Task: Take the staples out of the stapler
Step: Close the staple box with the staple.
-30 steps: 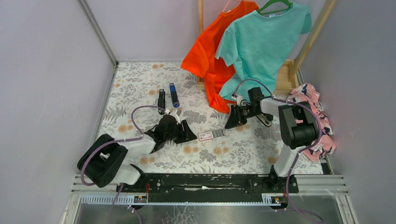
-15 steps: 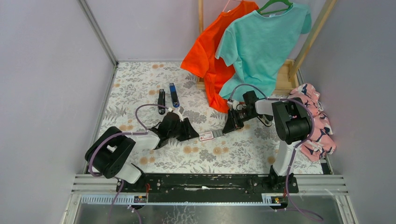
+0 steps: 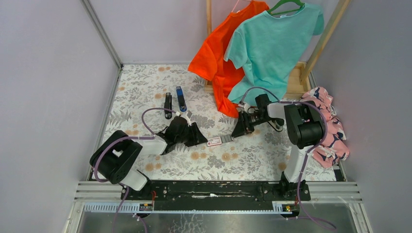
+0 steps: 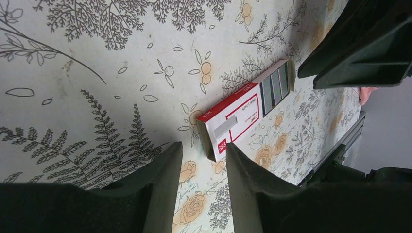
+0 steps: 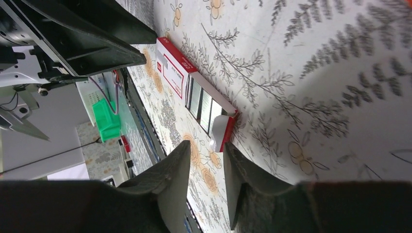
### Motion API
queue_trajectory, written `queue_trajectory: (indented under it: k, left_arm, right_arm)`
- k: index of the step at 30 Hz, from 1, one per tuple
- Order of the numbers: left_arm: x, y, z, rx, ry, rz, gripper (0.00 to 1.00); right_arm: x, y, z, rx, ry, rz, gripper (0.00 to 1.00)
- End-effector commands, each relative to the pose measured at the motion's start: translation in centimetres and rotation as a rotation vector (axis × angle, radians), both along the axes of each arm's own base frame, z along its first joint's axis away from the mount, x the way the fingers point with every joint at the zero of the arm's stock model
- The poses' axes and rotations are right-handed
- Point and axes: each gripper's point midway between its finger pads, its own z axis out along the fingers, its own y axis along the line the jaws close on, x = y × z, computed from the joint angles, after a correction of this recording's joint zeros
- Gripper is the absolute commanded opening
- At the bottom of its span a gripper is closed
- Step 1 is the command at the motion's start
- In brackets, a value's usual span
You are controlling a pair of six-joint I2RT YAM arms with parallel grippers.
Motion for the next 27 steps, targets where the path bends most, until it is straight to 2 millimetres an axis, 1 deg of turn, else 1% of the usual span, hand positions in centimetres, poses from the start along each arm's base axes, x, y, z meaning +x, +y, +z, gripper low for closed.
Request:
queue_trajectory:
  k: [1, 2, 5, 9, 12, 16, 27]
  left_arm:
    - [-0.5, 0.0, -0.9, 0.024, 0.022, -0.016, 0.46]
    - [-0.5, -0.1, -1.0, 0.024, 0.023, -0.017, 0.46]
    - [-0.4, -0.1, -0.9, 0.023, 0.022, -0.019, 0.45]
    - [-0.6, -0.1, -1.1, 0.024, 0.026, -0.021, 0.45]
    - [-0.6, -0.1, -1.2, 0.026, 0.028, -0.023, 0.45]
    - [-0.7, -0.1, -1.2, 0.022, 0.030, -0.026, 0.45]
    - [-0.8, -0.2, -1.2, 0.012, 0.031, -0.031, 0.45]
  right_arm:
    - [1.2, -0.7, 1.4, 0.004, -0.041, -0.038, 0.34]
    - [1.3, -0.8, 1.0, -0.017, -0.042, -0.045, 0.31]
    - [1.3, -1.1, 0.1, -0.052, -0.028, -0.057, 0.28]
    - [1.3, -0.9, -0.2, -0.059, -0.019, -0.054, 0.24]
    - [0.9, -0.5, -0.5, -0.060, -0.007, -0.037, 0.22]
    - [0.5, 0.0, -1.1, -0.062, 0.018, -0.017, 0.22]
    - [0.1, 0.3, -1.4, -0.039, 0.054, -0.012, 0.24]
